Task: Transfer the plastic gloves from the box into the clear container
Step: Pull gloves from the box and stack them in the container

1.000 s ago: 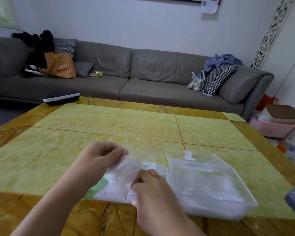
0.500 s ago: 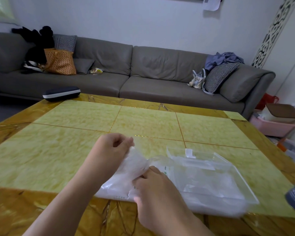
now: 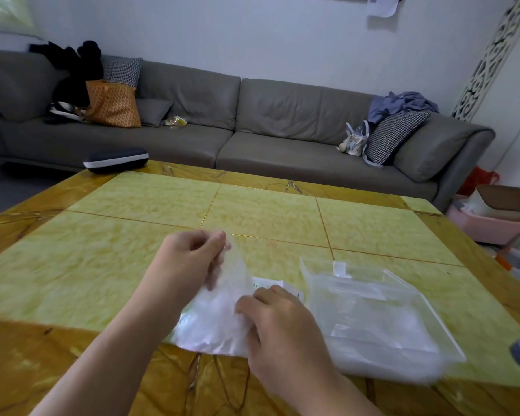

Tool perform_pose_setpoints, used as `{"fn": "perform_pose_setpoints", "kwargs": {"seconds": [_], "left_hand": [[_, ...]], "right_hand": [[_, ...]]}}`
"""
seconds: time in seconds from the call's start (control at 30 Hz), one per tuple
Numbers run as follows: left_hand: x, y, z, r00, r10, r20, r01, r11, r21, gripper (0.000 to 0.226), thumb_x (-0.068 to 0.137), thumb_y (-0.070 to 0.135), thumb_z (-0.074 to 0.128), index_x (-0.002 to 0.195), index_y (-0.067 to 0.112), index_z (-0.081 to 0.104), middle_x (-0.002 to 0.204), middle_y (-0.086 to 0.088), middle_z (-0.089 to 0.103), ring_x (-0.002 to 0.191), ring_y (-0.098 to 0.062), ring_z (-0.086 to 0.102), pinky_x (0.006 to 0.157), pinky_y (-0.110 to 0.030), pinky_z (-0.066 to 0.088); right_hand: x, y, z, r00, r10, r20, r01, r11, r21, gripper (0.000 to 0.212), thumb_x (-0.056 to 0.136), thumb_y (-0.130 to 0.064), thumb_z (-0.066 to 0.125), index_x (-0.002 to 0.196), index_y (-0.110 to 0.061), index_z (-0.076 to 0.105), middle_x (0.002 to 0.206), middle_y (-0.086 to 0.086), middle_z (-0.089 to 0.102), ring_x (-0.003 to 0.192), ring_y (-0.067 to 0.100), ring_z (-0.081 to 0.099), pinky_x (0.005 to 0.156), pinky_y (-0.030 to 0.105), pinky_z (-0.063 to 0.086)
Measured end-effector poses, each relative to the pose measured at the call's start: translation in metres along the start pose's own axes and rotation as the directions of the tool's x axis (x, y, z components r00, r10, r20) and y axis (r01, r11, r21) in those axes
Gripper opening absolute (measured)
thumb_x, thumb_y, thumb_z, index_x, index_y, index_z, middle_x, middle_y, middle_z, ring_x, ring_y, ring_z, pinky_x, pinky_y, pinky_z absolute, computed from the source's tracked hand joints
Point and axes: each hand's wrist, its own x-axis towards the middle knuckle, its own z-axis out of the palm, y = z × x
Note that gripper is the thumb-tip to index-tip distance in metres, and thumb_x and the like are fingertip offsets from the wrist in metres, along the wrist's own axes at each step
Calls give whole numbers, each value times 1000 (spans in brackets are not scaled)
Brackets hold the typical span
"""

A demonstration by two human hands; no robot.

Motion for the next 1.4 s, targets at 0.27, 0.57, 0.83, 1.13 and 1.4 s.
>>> {"fn": "perform_pose_setpoints", "kwargs": {"seconds": [0.27, 0.57, 0.83, 1.13, 1.4], "left_hand": [[4, 2, -1, 999, 4, 33, 2, 984, -176, 35, 104, 28, 58, 82, 2, 68, 61, -8, 45, 43, -16, 36, 45, -26, 33], [-17, 42, -6, 990, 118, 80, -66, 876, -479, 27, 103, 27, 53, 87, 7, 61, 63, -3, 39, 44, -10, 26, 37, -21, 21], [-22, 50, -29, 997, 71, -9, -58, 733, -678, 23, 101, 35, 58, 87, 19, 66, 67, 6, 51, 49, -5, 44, 40, -17, 38], [-52, 76, -7, 975, 185, -126, -223, 838, -498, 28, 101, 31, 58, 82, 16, 74, 64, -3, 52, 47, -14, 39, 39, -21, 33], [-106, 83, 64, 834, 470, 289, -520, 844, 127, 27, 103, 47, 51, 119, 32, 65, 93, 9, 75, 81, -8, 73, 71, -31, 59]], "right_hand": [[6, -5, -5, 976, -47, 213, 54, 998, -30, 39, 85, -14, 49, 124, -23, 53, 117, -5, 53, 113, 21, 40, 100, 36, 39], [5, -6, -7, 969, 22, 244, -24, 1000, 6, 41, 78, -10, 42, 117, -21, 51, 111, -6, 53, 105, 18, 42, 94, 34, 43], [4, -20, -37, 951, 109, 289, -116, 993, 6, 52, 84, -17, 53, 135, -25, 47, 138, -10, 36, 123, 19, 42, 91, 30, 44], [-16, -13, -116, 966, 147, -213, -143, 989, 33, 57, 84, 2, 53, 126, -33, 68, 135, -26, 50, 116, -2, 56, 87, 15, 49], [-24, -7, -140, 978, 197, 67, -112, 229, 967, 67, 85, -65, 75, 120, -8, 66, 114, 32, 65, 102, 35, 67, 92, 49, 50]]}}
